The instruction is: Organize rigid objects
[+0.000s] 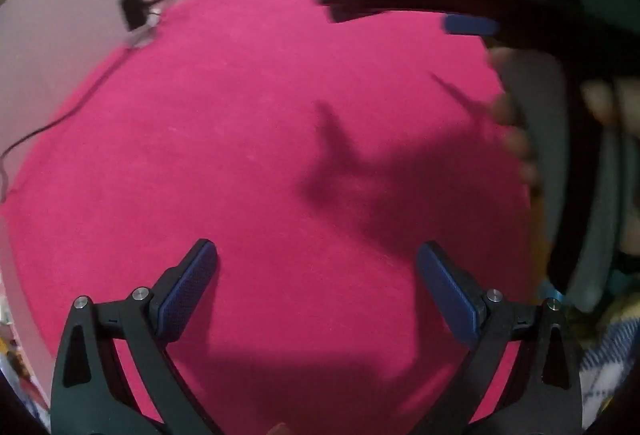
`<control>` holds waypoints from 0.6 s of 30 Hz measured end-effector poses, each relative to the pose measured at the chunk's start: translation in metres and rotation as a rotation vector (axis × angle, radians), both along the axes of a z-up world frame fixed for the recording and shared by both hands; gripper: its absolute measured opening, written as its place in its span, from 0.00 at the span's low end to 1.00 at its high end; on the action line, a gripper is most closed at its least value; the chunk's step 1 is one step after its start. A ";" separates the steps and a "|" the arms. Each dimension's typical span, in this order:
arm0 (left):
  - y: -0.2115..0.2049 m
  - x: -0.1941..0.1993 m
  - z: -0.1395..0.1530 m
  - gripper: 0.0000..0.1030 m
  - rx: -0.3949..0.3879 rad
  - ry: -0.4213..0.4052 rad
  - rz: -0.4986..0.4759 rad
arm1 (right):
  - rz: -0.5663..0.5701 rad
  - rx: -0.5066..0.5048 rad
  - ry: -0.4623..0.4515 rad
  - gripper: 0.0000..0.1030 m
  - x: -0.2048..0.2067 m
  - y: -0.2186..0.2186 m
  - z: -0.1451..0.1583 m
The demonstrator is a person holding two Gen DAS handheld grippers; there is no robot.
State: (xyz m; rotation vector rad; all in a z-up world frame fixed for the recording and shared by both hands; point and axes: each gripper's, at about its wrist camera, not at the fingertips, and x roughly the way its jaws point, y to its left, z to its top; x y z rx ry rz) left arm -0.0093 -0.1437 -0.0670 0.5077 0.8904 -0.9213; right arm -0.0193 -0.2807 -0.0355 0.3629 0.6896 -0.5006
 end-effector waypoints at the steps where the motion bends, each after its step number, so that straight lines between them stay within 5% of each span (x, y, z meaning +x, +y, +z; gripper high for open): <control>1: 0.002 -0.001 -0.001 0.98 0.004 0.004 -0.013 | -0.003 0.005 0.010 1.00 0.002 0.001 -0.003; 11: 0.010 0.002 -0.006 1.00 -0.009 0.004 -0.041 | 0.009 0.023 0.131 1.00 0.021 0.011 -0.033; 18: 0.009 -0.006 -0.008 1.00 -0.010 0.000 -0.040 | -0.006 0.007 0.123 1.00 0.025 0.010 -0.029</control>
